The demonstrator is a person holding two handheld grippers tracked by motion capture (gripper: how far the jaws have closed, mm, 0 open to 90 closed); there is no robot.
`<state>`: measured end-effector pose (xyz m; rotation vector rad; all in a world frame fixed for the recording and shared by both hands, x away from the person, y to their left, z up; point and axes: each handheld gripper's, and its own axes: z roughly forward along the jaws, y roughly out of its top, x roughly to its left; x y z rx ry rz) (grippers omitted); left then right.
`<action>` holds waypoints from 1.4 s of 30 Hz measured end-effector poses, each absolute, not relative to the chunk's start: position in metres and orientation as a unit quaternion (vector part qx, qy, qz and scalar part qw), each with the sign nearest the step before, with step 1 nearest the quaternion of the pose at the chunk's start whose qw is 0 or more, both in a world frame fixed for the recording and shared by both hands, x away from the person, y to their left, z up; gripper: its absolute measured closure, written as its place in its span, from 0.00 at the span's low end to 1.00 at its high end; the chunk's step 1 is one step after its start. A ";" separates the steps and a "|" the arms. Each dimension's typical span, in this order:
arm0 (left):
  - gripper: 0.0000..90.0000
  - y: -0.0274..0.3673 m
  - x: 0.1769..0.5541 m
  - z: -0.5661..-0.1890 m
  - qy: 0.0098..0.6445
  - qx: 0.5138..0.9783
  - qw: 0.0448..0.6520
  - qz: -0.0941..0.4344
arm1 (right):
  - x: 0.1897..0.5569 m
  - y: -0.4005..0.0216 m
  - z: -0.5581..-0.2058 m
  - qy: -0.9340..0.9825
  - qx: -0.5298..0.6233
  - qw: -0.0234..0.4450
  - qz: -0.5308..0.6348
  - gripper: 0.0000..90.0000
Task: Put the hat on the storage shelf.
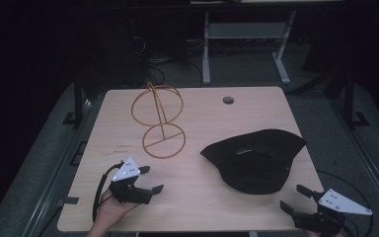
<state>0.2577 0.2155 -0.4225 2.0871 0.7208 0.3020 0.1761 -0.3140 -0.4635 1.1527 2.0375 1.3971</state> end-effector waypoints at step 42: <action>0.23 0.117 0.296 -0.364 0.190 0.873 0.443 0.081 | 0.172 -0.316 -0.461 0.723 0.411 0.207 0.516 0.17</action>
